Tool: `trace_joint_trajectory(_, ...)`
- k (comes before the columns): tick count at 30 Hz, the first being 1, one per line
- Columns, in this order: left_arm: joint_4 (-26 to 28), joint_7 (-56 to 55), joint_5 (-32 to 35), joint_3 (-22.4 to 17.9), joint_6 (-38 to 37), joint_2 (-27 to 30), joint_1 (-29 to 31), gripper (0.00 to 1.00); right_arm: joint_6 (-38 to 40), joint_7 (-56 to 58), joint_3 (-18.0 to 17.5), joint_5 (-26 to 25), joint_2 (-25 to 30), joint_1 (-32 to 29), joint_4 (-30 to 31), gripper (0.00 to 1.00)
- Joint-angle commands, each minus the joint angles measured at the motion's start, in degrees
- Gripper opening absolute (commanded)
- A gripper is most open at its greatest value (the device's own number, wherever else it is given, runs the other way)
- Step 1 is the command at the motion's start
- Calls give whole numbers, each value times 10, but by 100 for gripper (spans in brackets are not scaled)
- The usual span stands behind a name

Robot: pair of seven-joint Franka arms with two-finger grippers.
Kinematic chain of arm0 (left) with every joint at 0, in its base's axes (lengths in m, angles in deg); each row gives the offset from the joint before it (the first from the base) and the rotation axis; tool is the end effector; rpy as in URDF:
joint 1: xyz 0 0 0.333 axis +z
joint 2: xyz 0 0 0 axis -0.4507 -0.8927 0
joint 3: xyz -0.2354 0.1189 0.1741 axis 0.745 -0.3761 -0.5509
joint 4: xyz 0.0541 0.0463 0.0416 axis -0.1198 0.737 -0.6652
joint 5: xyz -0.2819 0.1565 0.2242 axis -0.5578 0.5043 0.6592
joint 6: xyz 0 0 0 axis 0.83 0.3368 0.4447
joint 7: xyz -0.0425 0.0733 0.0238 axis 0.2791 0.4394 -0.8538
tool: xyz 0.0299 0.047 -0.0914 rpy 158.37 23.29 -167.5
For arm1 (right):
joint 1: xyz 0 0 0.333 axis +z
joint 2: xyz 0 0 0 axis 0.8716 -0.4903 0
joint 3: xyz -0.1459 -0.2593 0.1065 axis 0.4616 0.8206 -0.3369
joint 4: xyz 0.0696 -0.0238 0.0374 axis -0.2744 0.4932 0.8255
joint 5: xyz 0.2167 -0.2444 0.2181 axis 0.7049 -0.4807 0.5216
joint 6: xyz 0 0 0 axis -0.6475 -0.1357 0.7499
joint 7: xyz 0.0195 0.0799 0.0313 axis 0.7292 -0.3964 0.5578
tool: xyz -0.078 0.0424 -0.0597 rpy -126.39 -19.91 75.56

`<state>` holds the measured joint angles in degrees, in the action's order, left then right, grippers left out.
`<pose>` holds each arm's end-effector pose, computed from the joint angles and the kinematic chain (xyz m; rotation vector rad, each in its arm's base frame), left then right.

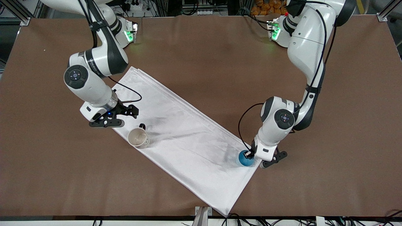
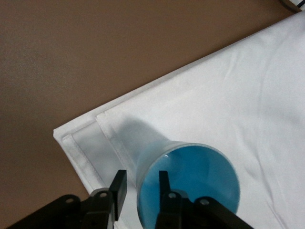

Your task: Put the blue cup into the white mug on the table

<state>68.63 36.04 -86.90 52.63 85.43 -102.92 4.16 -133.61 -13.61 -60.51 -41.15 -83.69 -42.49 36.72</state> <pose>0.6926 -0.2850 0.2331 2.8439 0.6622 0.2971 0.5768 0.1824 0.3594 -3.1063 -0.0403 -0.0478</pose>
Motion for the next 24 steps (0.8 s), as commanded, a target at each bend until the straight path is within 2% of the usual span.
trace_joint_trajectory(1,0,19,8,-3,-16,17,7,0,-33,-26,3,0,-31,2,0,100)
trace_joint_trajectory(6,1,57,8,-4,-77,38,15,0,-65,-26,3,0,-60,3,0,100)
trace_joint_trajectory(15,9,215,8,-4,-250,104,59,0,-112,-28,2,0,-99,10,-1,100)
trace_joint_trajectory(18,22,249,7,-3,-276,128,75,0,-115,-33,3,0,-104,13,-1,100)
trace_joint_trajectory(24,68,262,6,0,-279,187,100,0,-115,-36,3,0,-111,22,-1,100)
